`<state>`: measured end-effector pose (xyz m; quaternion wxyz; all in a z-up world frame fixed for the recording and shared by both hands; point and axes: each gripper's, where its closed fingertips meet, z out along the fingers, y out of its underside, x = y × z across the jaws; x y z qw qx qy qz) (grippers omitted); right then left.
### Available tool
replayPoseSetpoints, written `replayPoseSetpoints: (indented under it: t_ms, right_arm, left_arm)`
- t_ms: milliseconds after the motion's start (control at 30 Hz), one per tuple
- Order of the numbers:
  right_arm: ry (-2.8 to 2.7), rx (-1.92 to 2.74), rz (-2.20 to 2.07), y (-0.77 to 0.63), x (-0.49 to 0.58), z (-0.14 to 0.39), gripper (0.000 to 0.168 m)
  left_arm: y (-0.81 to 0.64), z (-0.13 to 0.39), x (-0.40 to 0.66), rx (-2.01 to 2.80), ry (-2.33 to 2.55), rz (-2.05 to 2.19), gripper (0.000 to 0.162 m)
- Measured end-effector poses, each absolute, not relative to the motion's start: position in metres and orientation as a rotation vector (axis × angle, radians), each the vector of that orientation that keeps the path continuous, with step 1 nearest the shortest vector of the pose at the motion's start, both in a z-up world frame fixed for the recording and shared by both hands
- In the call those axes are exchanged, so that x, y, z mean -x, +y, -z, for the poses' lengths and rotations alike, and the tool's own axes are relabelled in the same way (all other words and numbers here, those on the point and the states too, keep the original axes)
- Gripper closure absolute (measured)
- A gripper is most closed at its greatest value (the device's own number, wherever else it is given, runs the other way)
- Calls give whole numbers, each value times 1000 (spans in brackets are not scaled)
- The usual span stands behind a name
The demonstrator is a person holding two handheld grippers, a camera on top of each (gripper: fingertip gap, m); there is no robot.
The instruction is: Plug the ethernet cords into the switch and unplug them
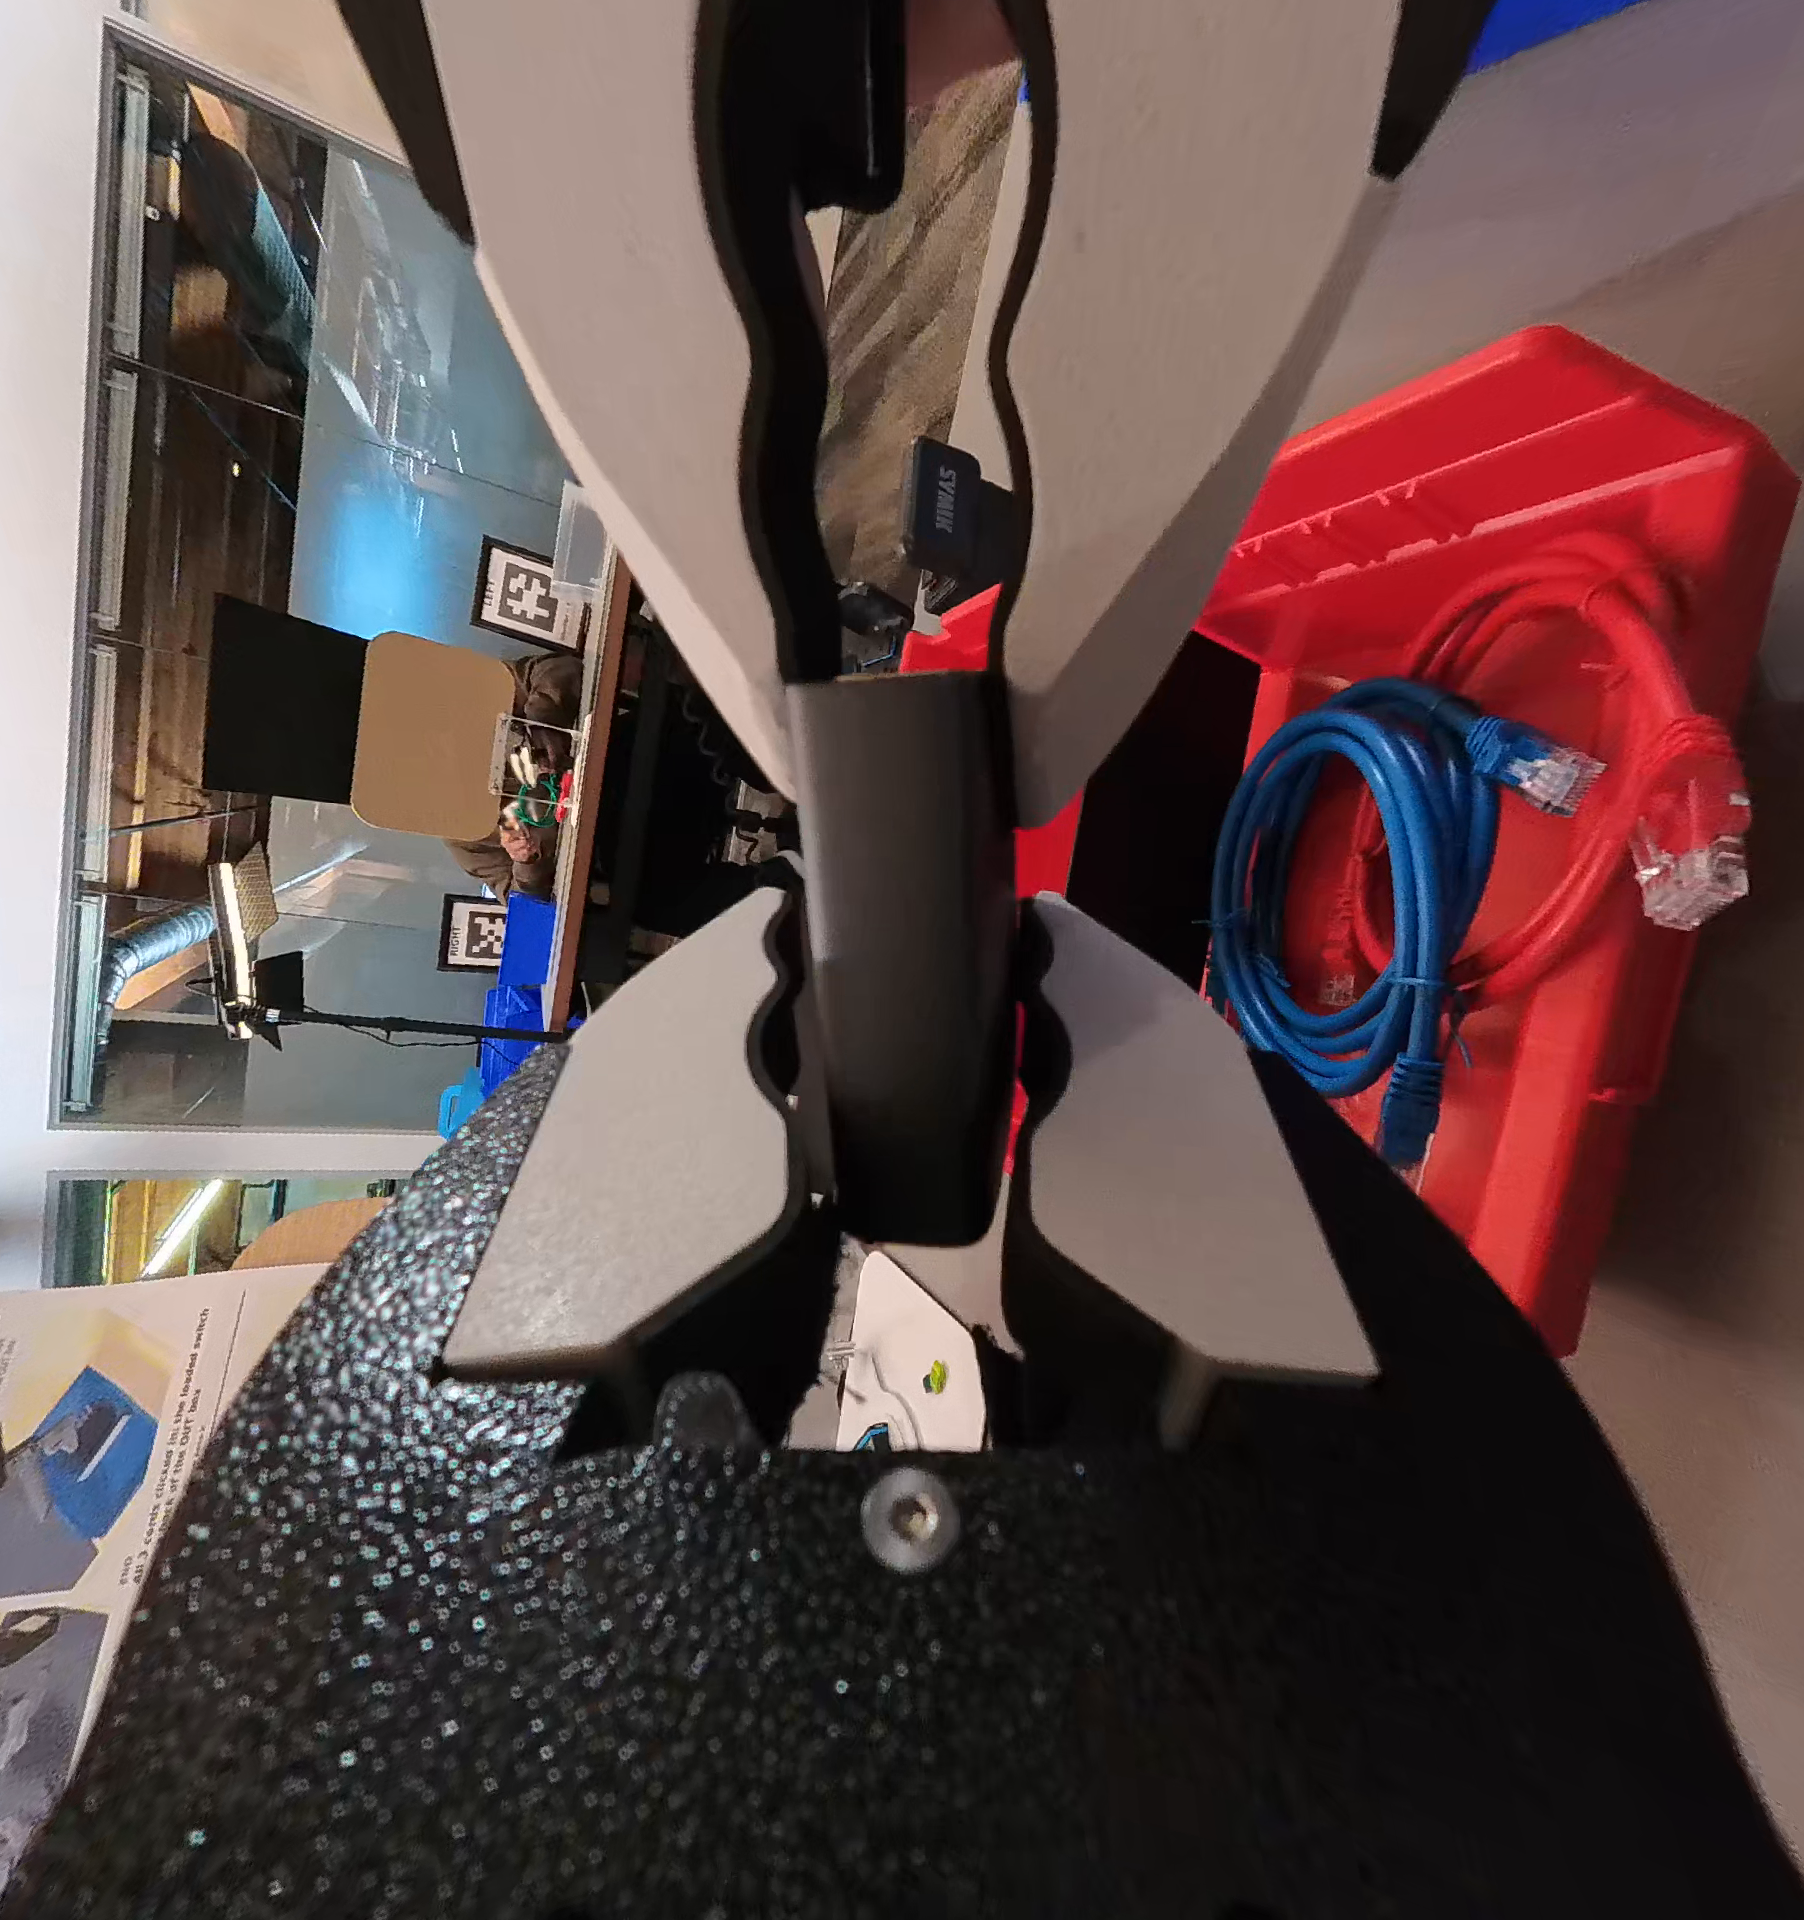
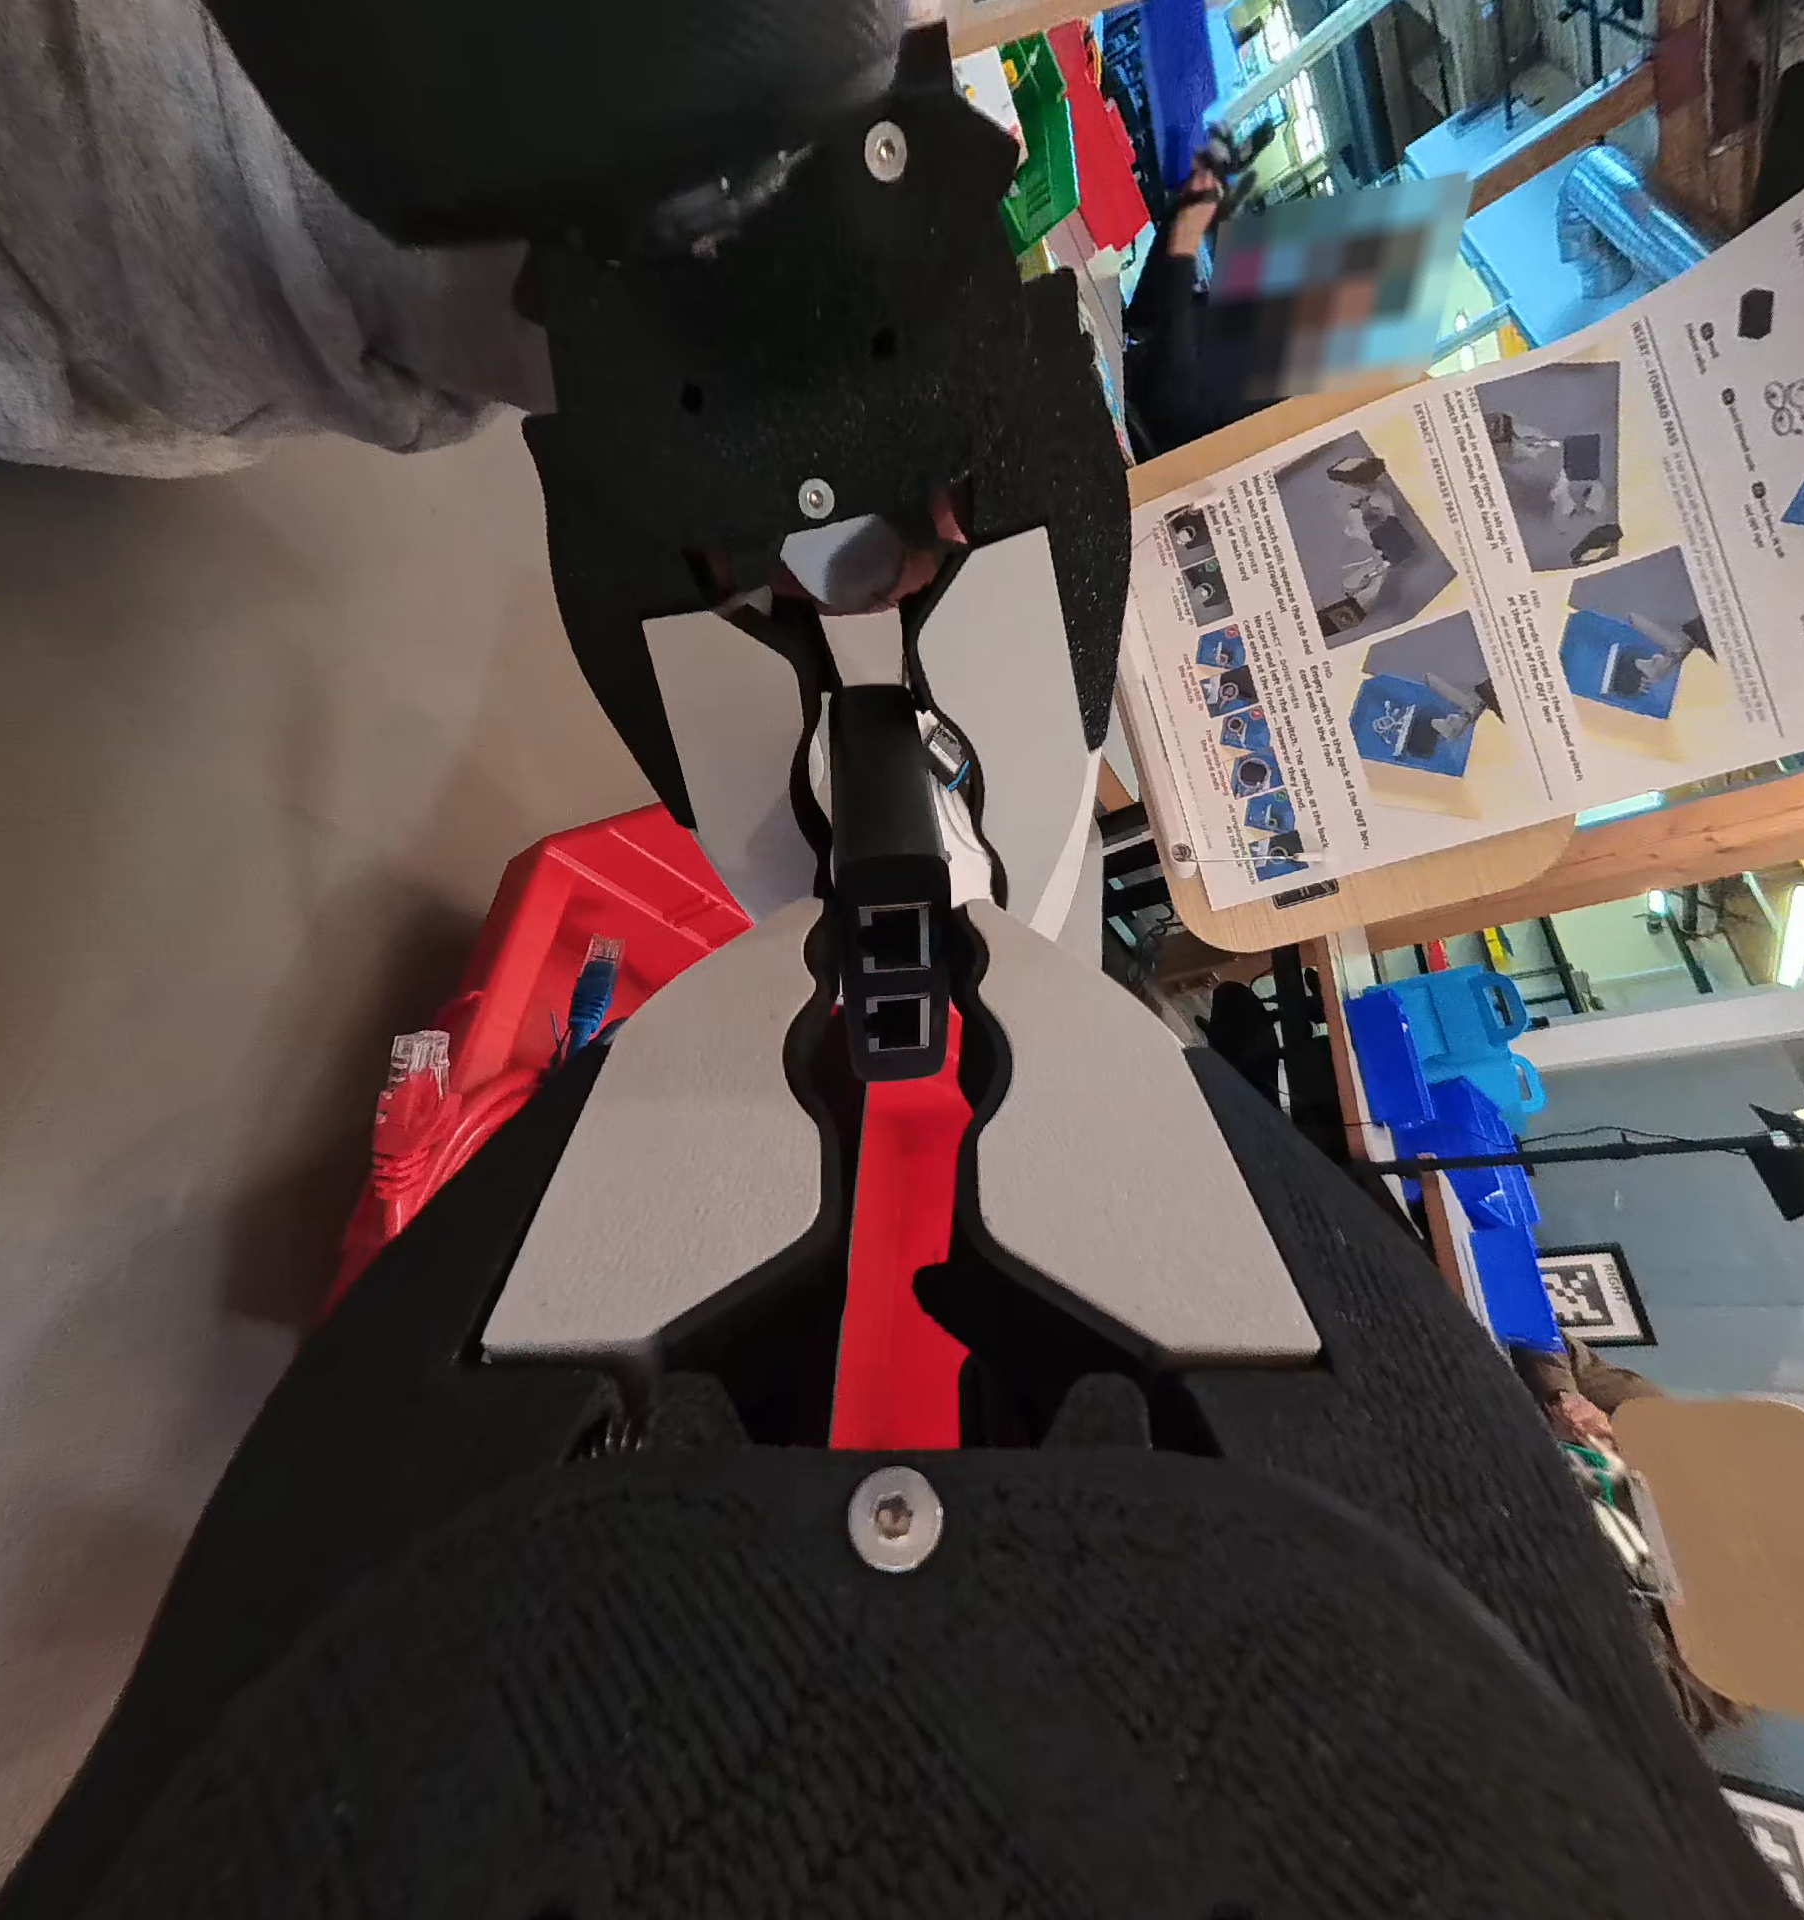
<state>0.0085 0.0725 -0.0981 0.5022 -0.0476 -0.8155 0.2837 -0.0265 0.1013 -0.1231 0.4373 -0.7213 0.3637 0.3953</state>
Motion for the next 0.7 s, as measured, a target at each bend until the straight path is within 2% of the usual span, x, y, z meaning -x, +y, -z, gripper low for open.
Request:
replayPoseSetpoints:
  t_ms: [333, 400, 700]
  right_arm:
    - [-1980, 192, -550, 87, -1, 105, 150]
    - [-1981, 192, -575, 88, -1, 105, 150]
    - [-1957, 161, -652, 84, -7, 98, 150]
  left_arm:
    - [100, 121, 25, 1770, 930, -1041, 125]
    - [101, 122, 25, 1783, 938, -1056, 130]
    - [102, 121, 25, 1757, 901, -1003, 127]
